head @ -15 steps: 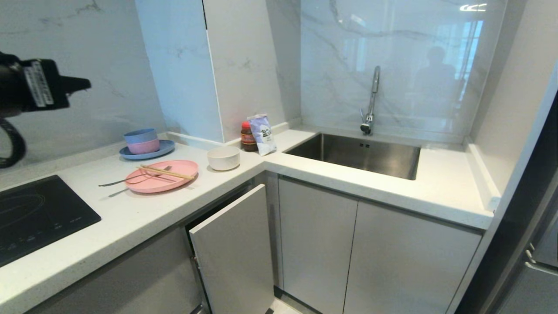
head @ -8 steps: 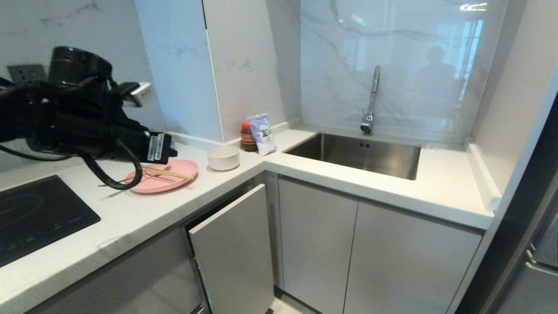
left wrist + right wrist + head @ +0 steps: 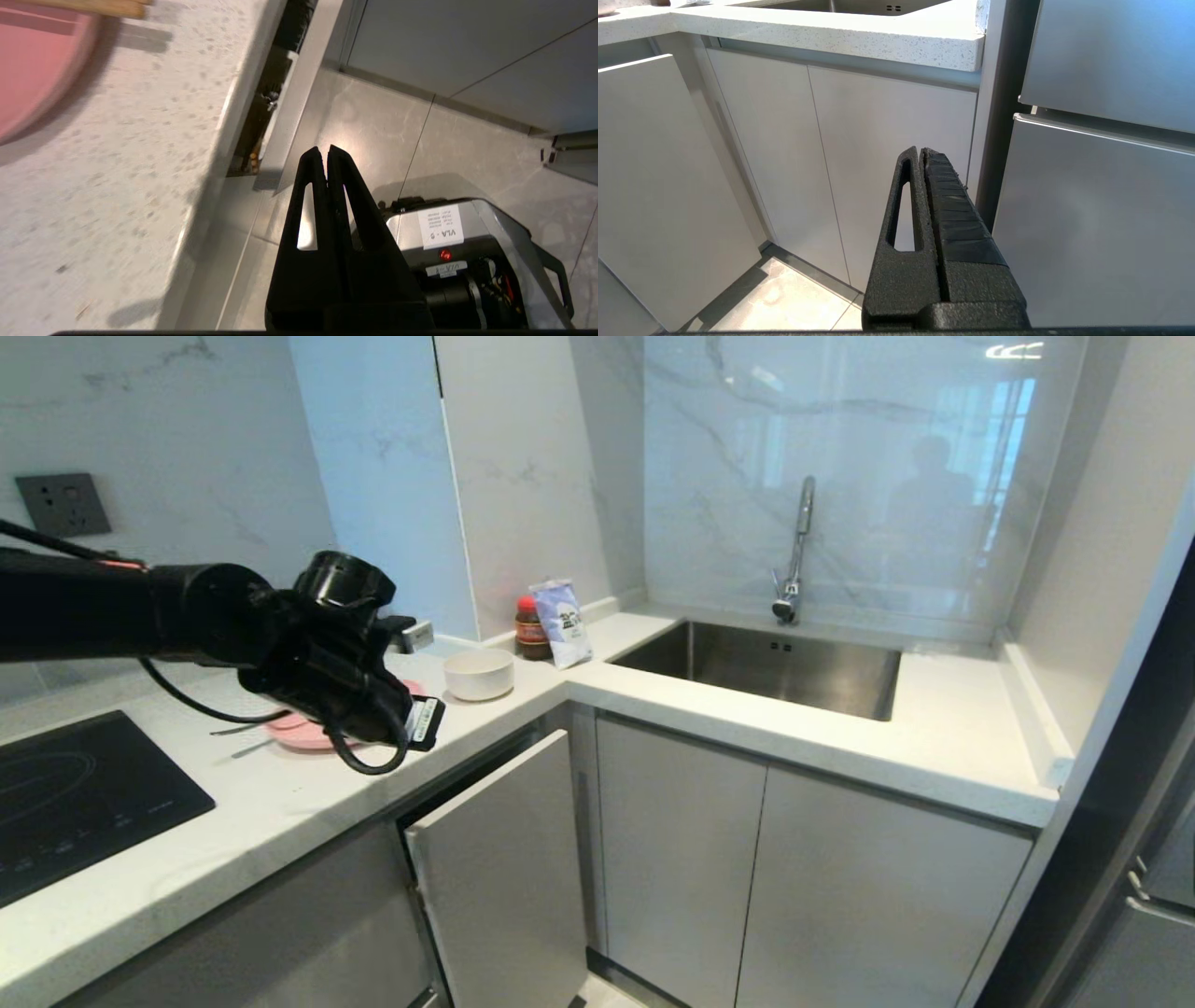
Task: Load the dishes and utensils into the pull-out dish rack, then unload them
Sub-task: Open the cupboard
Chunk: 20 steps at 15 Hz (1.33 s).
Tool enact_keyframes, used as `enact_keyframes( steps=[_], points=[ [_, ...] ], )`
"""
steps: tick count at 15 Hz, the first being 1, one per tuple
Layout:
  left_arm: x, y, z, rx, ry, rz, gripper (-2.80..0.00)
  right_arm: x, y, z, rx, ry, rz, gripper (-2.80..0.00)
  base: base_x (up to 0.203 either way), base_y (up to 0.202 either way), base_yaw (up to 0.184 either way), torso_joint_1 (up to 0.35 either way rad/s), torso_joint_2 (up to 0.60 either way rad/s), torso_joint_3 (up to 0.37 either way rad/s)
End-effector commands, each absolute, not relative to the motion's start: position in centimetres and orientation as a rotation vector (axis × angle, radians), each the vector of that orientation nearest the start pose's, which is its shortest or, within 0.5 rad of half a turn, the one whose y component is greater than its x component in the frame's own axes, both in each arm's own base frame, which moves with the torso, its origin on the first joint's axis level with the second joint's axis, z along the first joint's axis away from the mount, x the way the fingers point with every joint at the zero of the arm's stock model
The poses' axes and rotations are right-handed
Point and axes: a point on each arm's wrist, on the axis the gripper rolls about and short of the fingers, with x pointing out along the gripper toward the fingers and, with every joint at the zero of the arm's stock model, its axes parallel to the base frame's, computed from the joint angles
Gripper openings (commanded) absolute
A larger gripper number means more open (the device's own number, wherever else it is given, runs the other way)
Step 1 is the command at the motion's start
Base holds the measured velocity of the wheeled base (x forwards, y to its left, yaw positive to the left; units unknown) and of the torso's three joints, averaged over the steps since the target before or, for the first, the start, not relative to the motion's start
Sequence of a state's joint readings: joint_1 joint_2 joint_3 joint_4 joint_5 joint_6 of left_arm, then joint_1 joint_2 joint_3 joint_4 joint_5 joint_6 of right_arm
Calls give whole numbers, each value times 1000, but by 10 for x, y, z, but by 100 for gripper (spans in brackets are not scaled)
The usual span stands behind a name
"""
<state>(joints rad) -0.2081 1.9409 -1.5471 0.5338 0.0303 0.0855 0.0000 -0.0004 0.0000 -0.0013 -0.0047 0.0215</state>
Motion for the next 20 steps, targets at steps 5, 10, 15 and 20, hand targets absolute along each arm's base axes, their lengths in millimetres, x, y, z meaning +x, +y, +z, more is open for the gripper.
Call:
enact_keyframes(
  steps=[5, 10, 15, 20],
  points=[
    [391, -86, 136, 218, 1054, -212, -280, -23, 0, 75, 21, -3, -5, -280, 0, 0, 0, 0, 0, 0],
    [397, -95, 119, 281, 1073, -208, 0, -23, 0, 75, 21, -3, -5, -280, 0, 0, 0, 0, 0, 0],
    [397, -114, 106, 359, 1072, -163, 0, -23, 0, 75, 21, -3, -5, -280, 0, 0, 0, 0, 0, 0],
    [399, -120, 94, 377, 1084, -160, 0, -23, 0, 75, 21, -3, -5, -280, 0, 0, 0, 0, 0, 0]
  ],
)
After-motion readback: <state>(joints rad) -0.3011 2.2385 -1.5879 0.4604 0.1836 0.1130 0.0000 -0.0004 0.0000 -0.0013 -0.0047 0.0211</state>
